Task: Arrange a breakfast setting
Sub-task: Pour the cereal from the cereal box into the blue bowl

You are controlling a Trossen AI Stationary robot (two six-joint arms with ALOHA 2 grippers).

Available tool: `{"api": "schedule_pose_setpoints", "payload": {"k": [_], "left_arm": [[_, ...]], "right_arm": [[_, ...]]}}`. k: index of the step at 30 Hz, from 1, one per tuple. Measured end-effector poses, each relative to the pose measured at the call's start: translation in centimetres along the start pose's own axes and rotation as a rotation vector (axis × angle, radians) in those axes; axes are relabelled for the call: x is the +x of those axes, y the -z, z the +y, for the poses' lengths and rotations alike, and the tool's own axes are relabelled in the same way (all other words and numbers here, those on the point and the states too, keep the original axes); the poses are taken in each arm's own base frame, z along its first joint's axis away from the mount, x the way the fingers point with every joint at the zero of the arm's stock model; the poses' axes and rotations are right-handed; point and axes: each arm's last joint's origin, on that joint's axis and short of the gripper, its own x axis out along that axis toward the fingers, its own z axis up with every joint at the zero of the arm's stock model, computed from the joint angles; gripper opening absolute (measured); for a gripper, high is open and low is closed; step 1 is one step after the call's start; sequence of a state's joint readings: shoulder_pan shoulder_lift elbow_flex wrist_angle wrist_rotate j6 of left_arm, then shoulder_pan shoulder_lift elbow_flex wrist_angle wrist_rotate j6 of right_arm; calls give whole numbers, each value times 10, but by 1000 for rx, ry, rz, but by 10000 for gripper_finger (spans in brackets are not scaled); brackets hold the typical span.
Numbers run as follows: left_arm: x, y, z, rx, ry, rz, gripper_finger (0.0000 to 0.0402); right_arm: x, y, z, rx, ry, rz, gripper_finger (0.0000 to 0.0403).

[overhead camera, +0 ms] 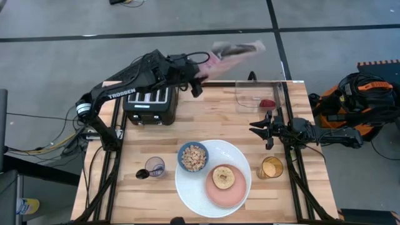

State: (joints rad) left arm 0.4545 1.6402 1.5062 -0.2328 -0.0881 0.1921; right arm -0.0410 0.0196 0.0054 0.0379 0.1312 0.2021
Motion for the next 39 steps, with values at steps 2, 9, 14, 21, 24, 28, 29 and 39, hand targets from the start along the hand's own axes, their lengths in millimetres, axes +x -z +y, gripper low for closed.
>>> {"api": "schedule_pose_setpoints", "payload": {"k": [2, 9, 14, 21, 24, 28, 29, 39], "left_arm": [[4, 5, 0, -59, -38, -27, 181], [15, 29, -10, -219, -238, -114, 181], [18, 54, -24, -345, -407, -131, 181], [16, 85, -47, -467, -513, -193, 181], [21, 94, -57, -485, -522, -197, 181], [33, 105, -70, -543, -510, -195, 181], [36, 108, -74, -554, -502, -188, 181], [54, 132, -122, -572, -515, -209, 181]], "right_arm": [[0, 0, 0, 0, 0, 0, 139], [0, 0, 0, 0, 0, 0, 139], [0, 0, 0, 0, 0, 0, 139], [0, 0, 0, 0, 0, 0, 139], [0, 0, 0, 0, 0, 0, 139], [0, 0, 1, 0, -25, 5, 139], [0, 0, 1, 0, -28, 5, 139], [0, 0, 1, 0, -23, 5, 139]]}}
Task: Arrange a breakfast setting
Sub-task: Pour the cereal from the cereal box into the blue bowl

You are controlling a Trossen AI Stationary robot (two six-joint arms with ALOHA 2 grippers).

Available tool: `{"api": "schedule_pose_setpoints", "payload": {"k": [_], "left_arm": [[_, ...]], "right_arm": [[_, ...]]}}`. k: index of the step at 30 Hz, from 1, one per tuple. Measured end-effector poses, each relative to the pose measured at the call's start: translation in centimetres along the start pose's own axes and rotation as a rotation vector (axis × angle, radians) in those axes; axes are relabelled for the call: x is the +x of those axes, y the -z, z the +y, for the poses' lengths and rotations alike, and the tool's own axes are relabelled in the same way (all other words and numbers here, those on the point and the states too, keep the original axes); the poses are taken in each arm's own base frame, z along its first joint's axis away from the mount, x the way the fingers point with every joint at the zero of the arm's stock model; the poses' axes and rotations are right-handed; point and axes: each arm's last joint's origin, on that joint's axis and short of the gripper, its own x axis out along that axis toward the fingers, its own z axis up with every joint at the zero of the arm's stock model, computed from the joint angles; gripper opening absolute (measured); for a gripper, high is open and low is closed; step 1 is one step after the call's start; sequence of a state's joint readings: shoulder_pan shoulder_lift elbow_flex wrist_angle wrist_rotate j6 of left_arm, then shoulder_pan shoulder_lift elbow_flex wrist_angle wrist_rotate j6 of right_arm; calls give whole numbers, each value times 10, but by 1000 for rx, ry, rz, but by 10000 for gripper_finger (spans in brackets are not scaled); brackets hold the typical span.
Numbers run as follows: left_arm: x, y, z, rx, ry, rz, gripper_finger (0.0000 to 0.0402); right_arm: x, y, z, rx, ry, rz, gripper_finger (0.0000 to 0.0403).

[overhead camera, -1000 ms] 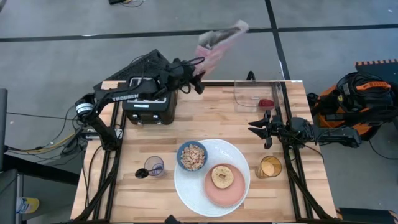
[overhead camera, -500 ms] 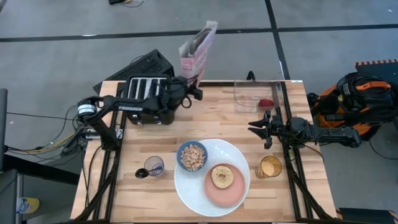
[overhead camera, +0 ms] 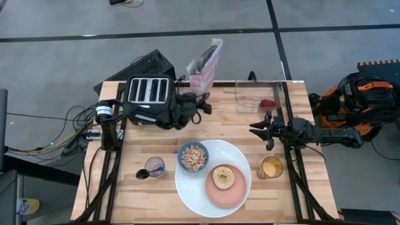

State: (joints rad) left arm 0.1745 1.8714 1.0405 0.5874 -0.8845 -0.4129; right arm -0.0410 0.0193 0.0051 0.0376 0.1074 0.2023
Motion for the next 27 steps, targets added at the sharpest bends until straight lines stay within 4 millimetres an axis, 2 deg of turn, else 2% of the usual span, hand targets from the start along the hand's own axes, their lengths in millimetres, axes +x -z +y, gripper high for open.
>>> {"api": "schedule_pose_setpoints", "payload": {"k": [5, 9, 15, 19, 27], "left_arm": [[0, 24, -8, -16, 12, -9, 182], [4, 43, -7, 4, -4, 8, 184], [9, 62, -6, -12, 0, 33, 185], [11, 69, -5, -27, 0, 44, 186], [11, 70, -4, -18, -6, 53, 193]], "right_arm": [[0, 0, 0, 0, 0, 0, 139], [0, 0, 0, 0, 0, 0, 139], [0, 0, 0, 0, 0, 0, 139], [0, 0, 0, 0, 0, 0, 139], [0, 0, 0, 0, 0, 0, 139]]}}
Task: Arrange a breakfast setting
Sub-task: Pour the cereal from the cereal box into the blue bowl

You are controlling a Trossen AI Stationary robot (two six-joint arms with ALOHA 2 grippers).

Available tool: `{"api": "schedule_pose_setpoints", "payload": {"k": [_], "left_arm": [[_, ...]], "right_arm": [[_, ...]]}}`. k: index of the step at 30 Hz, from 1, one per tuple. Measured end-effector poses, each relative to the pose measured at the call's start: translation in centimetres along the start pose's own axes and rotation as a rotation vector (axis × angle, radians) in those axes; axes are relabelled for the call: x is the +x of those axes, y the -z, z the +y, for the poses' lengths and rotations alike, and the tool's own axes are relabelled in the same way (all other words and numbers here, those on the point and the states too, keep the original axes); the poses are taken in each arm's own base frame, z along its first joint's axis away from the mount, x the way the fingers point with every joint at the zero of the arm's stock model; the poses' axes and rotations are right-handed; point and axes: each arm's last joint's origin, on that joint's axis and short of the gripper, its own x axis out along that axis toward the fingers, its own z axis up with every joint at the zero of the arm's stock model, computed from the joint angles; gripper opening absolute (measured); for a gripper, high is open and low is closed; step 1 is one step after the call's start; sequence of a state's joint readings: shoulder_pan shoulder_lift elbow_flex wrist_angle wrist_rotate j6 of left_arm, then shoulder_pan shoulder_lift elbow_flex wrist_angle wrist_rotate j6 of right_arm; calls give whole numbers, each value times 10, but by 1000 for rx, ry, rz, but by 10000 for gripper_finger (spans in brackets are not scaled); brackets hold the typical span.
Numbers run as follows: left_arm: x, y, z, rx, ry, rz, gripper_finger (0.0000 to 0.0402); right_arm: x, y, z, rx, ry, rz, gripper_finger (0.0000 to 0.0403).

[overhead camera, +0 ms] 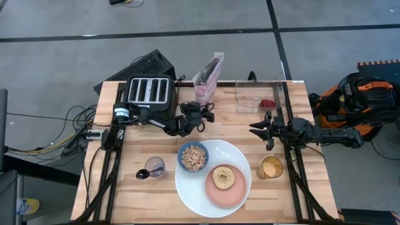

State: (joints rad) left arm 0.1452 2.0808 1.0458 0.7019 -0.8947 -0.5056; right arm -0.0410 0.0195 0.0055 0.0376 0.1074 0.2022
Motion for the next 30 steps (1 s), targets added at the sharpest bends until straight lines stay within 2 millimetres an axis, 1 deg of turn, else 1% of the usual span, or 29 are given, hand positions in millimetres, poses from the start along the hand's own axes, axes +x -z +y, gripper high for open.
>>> {"api": "schedule_pose_setpoints", "payload": {"k": [6, 12, 17, 28, 30], "left_arm": [[2, 2, 2, 17, -6, 18, 244], [2, 2, 1, 14, 32, 45, 294], [0, 4, -1, -2, 59, 61, 322], [-11, 12, -5, -43, 59, 110, 380], [-12, 12, -5, -43, 58, 124, 390]], "right_arm": [[0, 0, 0, 0, 0, 0, 139], [0, 0, 0, 0, 0, 0, 139], [0, 0, 0, 0, 0, 0, 139], [0, 0, 0, 0, -1, 0, 139], [0, 0, 0, 0, -1, 0, 139]]}}
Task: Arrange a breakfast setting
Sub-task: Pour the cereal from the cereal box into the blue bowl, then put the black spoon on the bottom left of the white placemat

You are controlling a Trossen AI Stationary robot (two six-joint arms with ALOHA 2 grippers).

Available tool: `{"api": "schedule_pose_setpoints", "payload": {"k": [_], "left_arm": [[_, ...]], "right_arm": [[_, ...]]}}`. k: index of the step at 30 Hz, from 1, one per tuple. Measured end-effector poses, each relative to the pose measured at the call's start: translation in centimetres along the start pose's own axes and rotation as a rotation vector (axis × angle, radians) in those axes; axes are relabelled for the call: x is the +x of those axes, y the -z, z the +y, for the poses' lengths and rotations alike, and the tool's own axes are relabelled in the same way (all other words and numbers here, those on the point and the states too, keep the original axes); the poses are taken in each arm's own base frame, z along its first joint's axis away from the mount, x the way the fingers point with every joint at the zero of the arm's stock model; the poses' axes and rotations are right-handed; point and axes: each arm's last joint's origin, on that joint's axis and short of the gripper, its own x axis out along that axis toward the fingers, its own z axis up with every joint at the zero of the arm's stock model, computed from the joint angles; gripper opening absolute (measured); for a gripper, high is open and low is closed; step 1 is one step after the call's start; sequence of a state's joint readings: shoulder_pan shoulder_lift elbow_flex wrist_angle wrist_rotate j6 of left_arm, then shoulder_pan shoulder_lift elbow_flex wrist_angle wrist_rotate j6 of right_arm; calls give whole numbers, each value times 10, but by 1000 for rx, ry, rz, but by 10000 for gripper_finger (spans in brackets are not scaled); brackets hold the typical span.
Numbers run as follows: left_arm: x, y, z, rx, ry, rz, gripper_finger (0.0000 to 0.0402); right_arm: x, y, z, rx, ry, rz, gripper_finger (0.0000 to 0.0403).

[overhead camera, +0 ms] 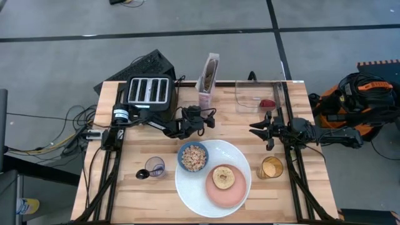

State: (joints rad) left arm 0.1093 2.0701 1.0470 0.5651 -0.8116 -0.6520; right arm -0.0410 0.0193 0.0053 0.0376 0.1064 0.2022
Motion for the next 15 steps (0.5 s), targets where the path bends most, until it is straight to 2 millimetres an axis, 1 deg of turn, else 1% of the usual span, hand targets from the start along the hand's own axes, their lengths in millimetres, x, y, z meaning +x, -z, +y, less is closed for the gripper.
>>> {"api": "schedule_pose_setpoints", "payload": {"k": [3, 9, 12, 15], "left_arm": [[-4, -5, 0, -1, 0, 29, 398], [-17, -18, 1, 23, 4, 118, 400], [-29, -27, -2, 39, 13, 140, 400], [-42, -41, -4, 84, 26, 150, 400]], "right_arm": [[0, 0, 0, 0, 0, 0, 139], [0, 0, 0, 0, 0, 0, 139], [0, 0, 0, 0, 0, 0, 139], [0, 0, 0, 0, 0, 0, 139]]}}
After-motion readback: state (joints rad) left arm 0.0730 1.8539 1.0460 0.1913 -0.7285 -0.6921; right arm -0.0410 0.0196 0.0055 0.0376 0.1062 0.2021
